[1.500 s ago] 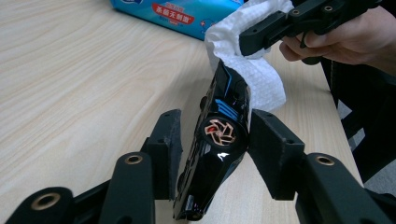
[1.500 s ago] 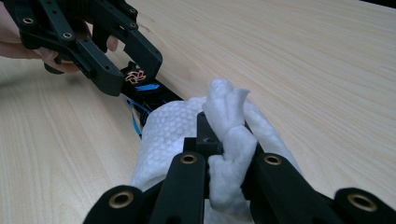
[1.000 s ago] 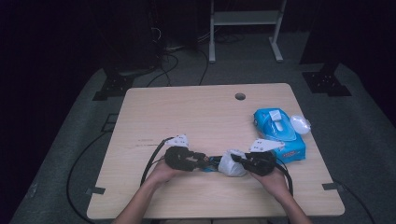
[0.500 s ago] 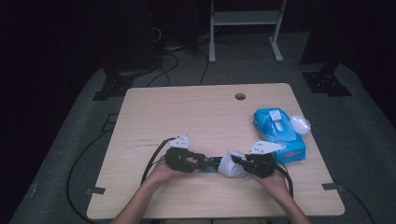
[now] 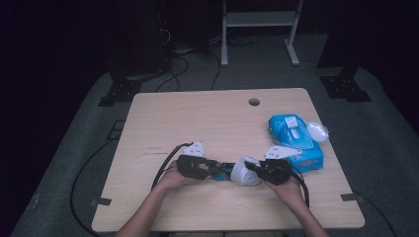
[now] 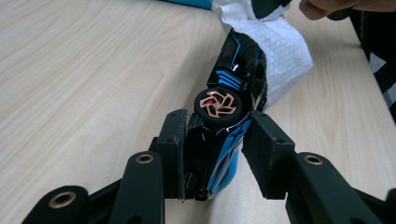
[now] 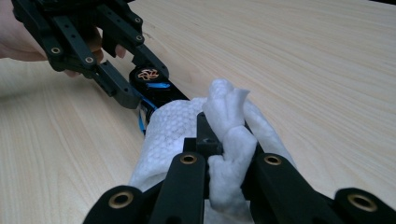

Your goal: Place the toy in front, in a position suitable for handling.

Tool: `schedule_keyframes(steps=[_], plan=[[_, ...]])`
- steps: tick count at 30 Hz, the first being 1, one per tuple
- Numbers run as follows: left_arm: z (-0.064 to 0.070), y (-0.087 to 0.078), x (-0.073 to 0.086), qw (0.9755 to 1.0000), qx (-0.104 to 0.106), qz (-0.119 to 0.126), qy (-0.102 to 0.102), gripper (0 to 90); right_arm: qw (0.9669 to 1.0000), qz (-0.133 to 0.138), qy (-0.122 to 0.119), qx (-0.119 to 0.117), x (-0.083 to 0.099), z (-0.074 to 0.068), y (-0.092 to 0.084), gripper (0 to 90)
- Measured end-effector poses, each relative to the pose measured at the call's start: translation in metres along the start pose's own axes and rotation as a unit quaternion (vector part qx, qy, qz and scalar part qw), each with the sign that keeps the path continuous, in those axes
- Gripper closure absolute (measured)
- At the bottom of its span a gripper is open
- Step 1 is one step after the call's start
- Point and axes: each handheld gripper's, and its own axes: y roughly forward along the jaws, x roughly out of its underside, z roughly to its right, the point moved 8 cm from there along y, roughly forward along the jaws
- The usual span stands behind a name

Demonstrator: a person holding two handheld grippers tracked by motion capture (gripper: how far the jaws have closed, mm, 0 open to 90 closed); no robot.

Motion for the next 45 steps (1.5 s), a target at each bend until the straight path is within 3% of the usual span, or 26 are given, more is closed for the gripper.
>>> schedule_keyframes(steps=[9, 14, 16, 18, 25, 30, 35, 45], plan=[[0.003, 0.000, 0.003, 0.9999, 0.008, -0.005, -0.004, 58.0, 0.9999, -0.005, 0.009, -0.013, 0.002, -0.003, -0.001, 85.0], [0.004, -0.006, 0.000, 0.9981, 0.035, 0.022, -0.045, 54.3, 0.9999, -0.005, 0.002, -0.014, 0.003, -0.005, -0.002, 85.0], [0.004, -0.008, -0.002, 0.9976, 0.037, 0.031, -0.050, 53.8, 0.9999, -0.006, 0.000, -0.014, 0.003, -0.006, -0.002, 85.0], [0.000, -0.013, -0.006, 0.9961, 0.034, 0.044, -0.068, 53.2, 0.9999, -0.004, -0.003, -0.013, 0.003, -0.006, -0.002, 85.0], [-0.003, -0.013, -0.010, 0.9940, 0.035, 0.047, -0.092, 51.1, 0.9999, -0.002, -0.007, -0.010, 0.004, -0.006, -0.002, 85.0], [-0.007, -0.015, -0.013, 0.9911, 0.035, 0.060, -0.114, 50.7, 0.9999, 0.001, -0.008, -0.010, 0.004, -0.006, -0.002, 85.0], [-0.008, -0.012, -0.012, 0.9921, 0.028, 0.046, -0.113, 50.1, 0.9999, 0.001, -0.008, -0.011, 0.004, -0.006, -0.002, 85.0], [-0.004, -0.012, -0.009, 0.9932, 0.020, 0.049, -0.104, 46.2, 0.9999, 0.001, -0.014, -0.009, 0.004, -0.008, -0.003, 85.0]])
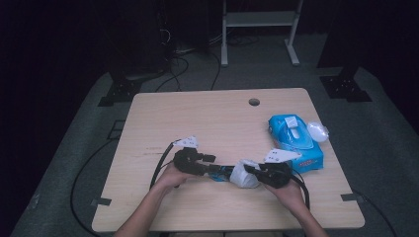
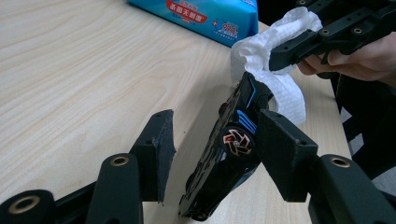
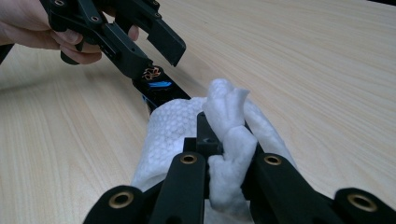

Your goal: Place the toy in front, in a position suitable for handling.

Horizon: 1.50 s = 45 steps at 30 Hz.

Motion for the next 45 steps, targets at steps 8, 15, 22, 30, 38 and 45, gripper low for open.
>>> schedule_keyframes(steps=[8, 15, 22, 30, 38, 45], plan=[[0.003, -0.001, 0.000, 0.9999, -0.010, -0.001, 0.010, 45.6, 1.0000, -0.002, -0.003, 0.002, 0.000, -0.002, -0.001, 85.0], [0.003, -0.001, 0.001, 0.9999, -0.009, -0.002, 0.012, 44.5, 0.9999, -0.005, -0.009, 0.005, 0.000, -0.004, -0.002, 85.0], [0.003, -0.001, 0.002, 0.9999, -0.007, -0.003, 0.013, 43.3, 0.9999, -0.016, 0.002, -0.002, -0.001, -0.005, -0.003, 84.9], [0.003, -0.001, 0.002, 0.9999, -0.007, -0.003, 0.009, 43.0, 0.9999, -0.007, 0.003, -0.013, -0.012, -0.012, -0.014, 84.9], [0.004, -0.001, 0.004, 1.0000, -0.003, -0.003, 0.007, 42.2, 0.9982, 0.035, 0.019, -0.044, -0.032, -0.024, -0.034, 85.0], [0.005, -0.001, 0.004, 0.9999, -0.005, -0.006, 0.010, 41.9, 0.9990, -0.031, 0.007, -0.033, -0.010, -0.030, -0.015, 84.9]])
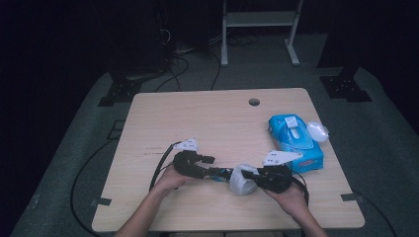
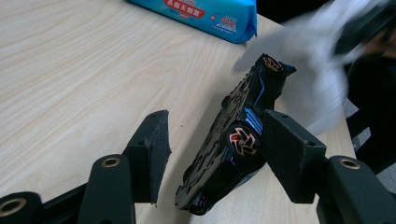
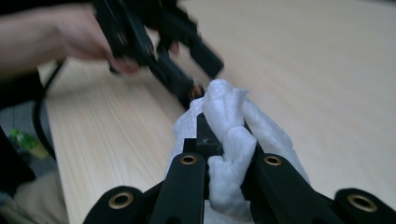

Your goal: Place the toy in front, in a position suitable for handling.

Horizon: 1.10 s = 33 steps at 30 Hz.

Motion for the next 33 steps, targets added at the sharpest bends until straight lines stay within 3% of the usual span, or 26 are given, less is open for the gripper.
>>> schedule_keyframes(steps=[4, 19, 23, 27, 30, 33], plan=[[0.002, 0.000, 0.001, 1.0000, 0.000, -0.004, 0.004, 41.6, 0.9997, -0.007, 0.024, -0.002, 0.010, 0.003, 0.010, 84.9], [0.005, -0.002, 0.002, 0.9999, 0.009, -0.007, 0.004, 39.9, 0.9993, -0.016, 0.034, -0.009, 0.016, 0.004, 0.016, 84.9], [0.007, -0.001, 0.006, 0.9997, 0.008, -0.022, 0.010, 39.1, 0.9989, -0.017, 0.042, -0.011, 0.016, 0.008, 0.017, 84.8], [0.008, 0.002, 0.008, 0.9996, 0.017, -0.020, 0.013, 44.7, 0.9988, -0.018, 0.044, -0.013, 0.016, 0.009, 0.017, 84.9], [0.009, 0.001, 0.004, 0.9995, 0.030, 0.001, -0.004, 46.0, 0.9987, -0.018, 0.045, -0.015, 0.016, 0.008, 0.016, 84.8], [0.009, -0.001, 0.004, 0.9995, 0.030, -0.003, 0.000, 50.2, 0.9984, -0.006, 0.053, -0.020, 0.011, 0.010, 0.013, 84.8]])
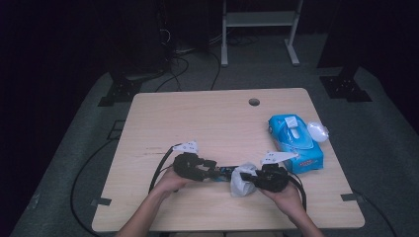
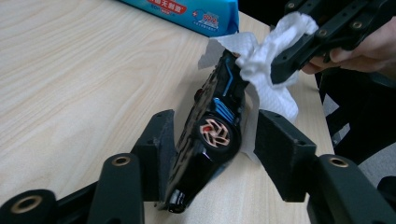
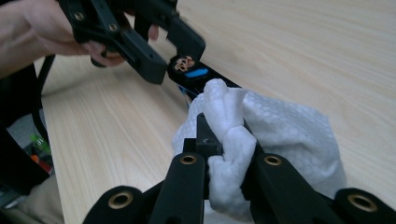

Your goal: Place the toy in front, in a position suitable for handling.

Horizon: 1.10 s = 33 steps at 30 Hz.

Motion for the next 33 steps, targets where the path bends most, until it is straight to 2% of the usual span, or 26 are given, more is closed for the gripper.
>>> schedule_keyframes(steps=[4, 7, 16, 18, 22, 24, 26, 28, 30, 33], plan=[[-0.001, 0.001, 0.002, 0.9999, -0.001, -0.007, 0.007, 58.9, 0.9998, 0.018, 0.010, -0.004, -0.010, 0.004, -0.004, 84.8], [0.000, 0.003, 0.004, 0.9999, -0.003, -0.009, 0.012, 59.7, 0.9996, 0.023, 0.014, -0.004, -0.015, 0.007, -0.004, 84.8], [0.005, 0.004, 0.006, 0.9989, -0.008, -0.011, 0.046, 62.8, 0.9996, 0.004, 0.027, -0.003, -0.013, 0.019, 0.006, 84.8], [0.006, 0.004, 0.007, 0.9989, -0.005, -0.011, 0.045, 63.2, 0.9994, 0.004, 0.035, -0.008, -0.012, 0.020, 0.005, 84.9], [0.006, 0.003, 0.007, 0.9993, -0.003, -0.011, 0.035, 62.2, 0.9996, 0.002, 0.026, -0.007, -0.012, 0.019, 0.005, 85.2], [0.006, 0.002, 0.006, 0.9997, 0.005, -0.001, 0.024, 60.5, 0.9996, 0.002, 0.028, -0.010, -0.010, 0.017, 0.004, 85.3], [0.007, 0.002, 0.006, 0.9997, 0.003, -0.001, 0.023, 60.6, 0.9997, 0.003, 0.025, -0.009, -0.009, 0.015, 0.003, 85.4], [0.006, 0.003, 0.006, 0.9998, 0.002, -0.002, 0.019, 60.8, 0.9996, -0.024, 0.013, -0.003, 0.000, 0.015, 0.007, 85.5], [0.006, 0.004, 0.007, 0.9997, 0.000, -0.006, 0.023, 60.9, 0.9996, -0.011, 0.027, -0.004, 0.004, 0.014, 0.006, 85.4], [0.007, 0.006, 0.009, 0.9994, -0.005, -0.010, 0.031, 62.2, 0.9999, -0.011, 0.009, -0.002, 0.001, 0.008, 0.004, 85.2]])
